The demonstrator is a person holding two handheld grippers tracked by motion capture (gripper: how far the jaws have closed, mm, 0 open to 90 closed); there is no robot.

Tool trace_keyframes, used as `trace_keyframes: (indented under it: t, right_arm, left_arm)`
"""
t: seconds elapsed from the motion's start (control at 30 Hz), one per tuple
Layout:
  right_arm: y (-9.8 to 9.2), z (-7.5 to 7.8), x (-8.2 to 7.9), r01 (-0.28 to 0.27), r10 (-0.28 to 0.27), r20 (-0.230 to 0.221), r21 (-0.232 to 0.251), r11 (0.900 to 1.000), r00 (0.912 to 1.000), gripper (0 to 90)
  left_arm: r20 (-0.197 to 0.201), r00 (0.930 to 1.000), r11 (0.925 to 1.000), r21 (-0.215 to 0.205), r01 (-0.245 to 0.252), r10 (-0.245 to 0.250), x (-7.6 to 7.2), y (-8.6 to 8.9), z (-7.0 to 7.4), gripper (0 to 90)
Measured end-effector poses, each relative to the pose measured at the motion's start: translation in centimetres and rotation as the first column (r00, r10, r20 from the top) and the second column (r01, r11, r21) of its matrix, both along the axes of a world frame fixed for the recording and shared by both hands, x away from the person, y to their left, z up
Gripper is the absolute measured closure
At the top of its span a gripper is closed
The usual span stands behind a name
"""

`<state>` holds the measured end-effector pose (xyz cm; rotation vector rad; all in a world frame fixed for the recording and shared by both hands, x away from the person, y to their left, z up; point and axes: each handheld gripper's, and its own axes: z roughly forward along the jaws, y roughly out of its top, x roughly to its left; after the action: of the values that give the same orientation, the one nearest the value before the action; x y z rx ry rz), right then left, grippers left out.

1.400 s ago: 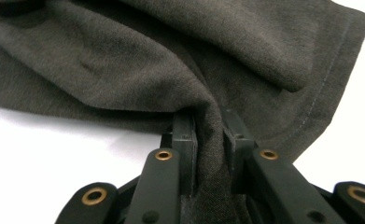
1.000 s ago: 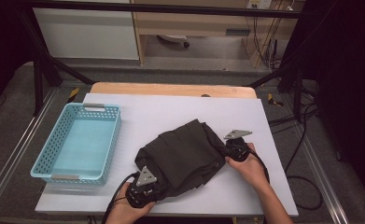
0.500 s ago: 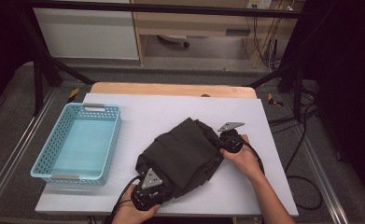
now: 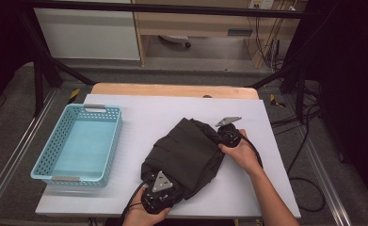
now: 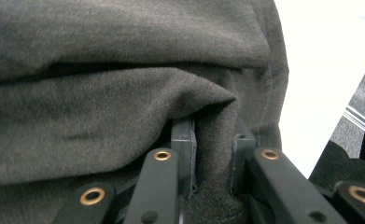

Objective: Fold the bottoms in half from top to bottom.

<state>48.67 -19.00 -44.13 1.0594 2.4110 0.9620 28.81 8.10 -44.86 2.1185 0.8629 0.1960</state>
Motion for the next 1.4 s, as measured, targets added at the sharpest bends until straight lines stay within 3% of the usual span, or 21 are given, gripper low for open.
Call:
trace_keyframes:
  t: [0.3, 0.5, 0.6, 0.7, 0.77, 0.83, 0.93, 1.03, 1.1, 1.13, 1.17, 1.2, 1.33, 1.4]
  right_arm:
    - [0.3, 0.2, 0.7, 0.003, -0.003, -0.003, -0.009, 1.0, 1.0, 82.4]
    - [1.1, 0.5, 1.8, -0.01, 0.01, -0.005, -0.033, 0.999, 0.9999, 82.4]
    - [1.1, 0.4, 2.1, 0.006, -0.006, -0.003, -0.018, 1.0, 1.0, 81.8]
    - [0.7, 0.2, 2.1, 0.05, -0.05, -0.002, 0.004, 0.999, 0.9987, 72.1]
    - [0.1, 0.4, 2.0, 0.114, -0.114, 0.005, 0.01, 0.993, 0.9935, 55.4]
    - [-0.1, 0.7, 1.7, 0.128, -0.128, 0.021, 0.01, 0.992, 0.9916, 51.0]
    - [-1.2, 1.7, 0.7, 0.179, -0.18, 0.054, 0.028, 0.984, 0.9822, 46.7]
    - [-2.6, 2.6, -0.9, 0.223, -0.226, 0.052, 0.057, 0.973, 0.9727, 46.7]
    - [-3.5, 2.9, -2.5, 0.244, -0.25, 0.057, 0.085, 0.966, 0.9667, 48.9]
    - [-4.1, 3.0, -4.5, 0.255, -0.263, 0.052, 0.126, 0.959, 0.9633, 51.7]
    - [-4.2, 3.0, -5.5, 0.248, -0.257, 0.049, 0.14, 0.958, 0.9651, 52.6]
    - [-4.2, 3.0, -5.5, 0.248, -0.257, 0.049, 0.14, 0.958, 0.9651, 52.6]
    - [-3.8, 2.0, -10.0, 0.211, -0.224, 0.057, 0.171, 0.962, 0.973, 60.2]
    - [-3.8, 1.6, -11.6, 0.205, -0.219, 0.052, 0.203, 0.957, 0.9743, 63.6]
  left_arm:
    - [-0.023, 0.9997, 0.9994, -0.036, 0.002, -0.003, 0.5, -1.0, 0.0, 76.6]
    - [-0.017, 0.9999, 0.9989, -0.047, -0.005, 0.004, 0.5, -1.8, -0.1, 76.5]
    - [0.006, 1.0, 0.9992, -0.04, -0.005, 0.006, 0.6, -2.4, -0.3, 76.0]
    - [-0.004, 1.0, 0.9974, -0.072, -0.009, 0.008, 0.5, -2.4, -0.3, 69.3]
    - [0.0, 1.0, 0.997, -0.077, 0.008, -0.008, 0.3, -2.4, -0.4, 55.8]
    - [0.0, 0.9997, 0.9964, -0.081, 0.025, -0.025, -0.1, -2.1, -0.4, 51.7]
    - [-0.012, 0.9991, 0.9958, -0.084, 0.039, -0.04, -0.7, -1.5, -0.4, 39.8]
    - [-0.008, 0.9993, 0.9964, -0.077, 0.036, -0.037, -1.0, -0.6, -0.1, 32.6]
    - [-0.004, 0.9997, 0.9965, -0.08, 0.025, -0.026, -1.1, 0.2, 0.4, 30.2]
    - [-0.003, 0.9998, 0.9962, -0.085, 0.017, -0.018, -1.1, 0.6, 0.7, 28.9]
    - [0.005, 0.9999, 0.996, -0.088, 0.01, -0.009, -1.0, 1.1, 0.9, 28.8]
    - [0.013, 0.9999, 0.9959, -0.09, -0.003, 0.004, -0.9, 1.5, 1.1, 28.8]
    - [0.023, 0.9983, 0.9933, -0.103, -0.051, 0.053, -0.1, 3.1, 1.7, 28.5]
    - [0.047, 0.9959, 0.9924, -0.099, -0.073, 0.078, 0.1, 3.8, 2.0, 28.3]
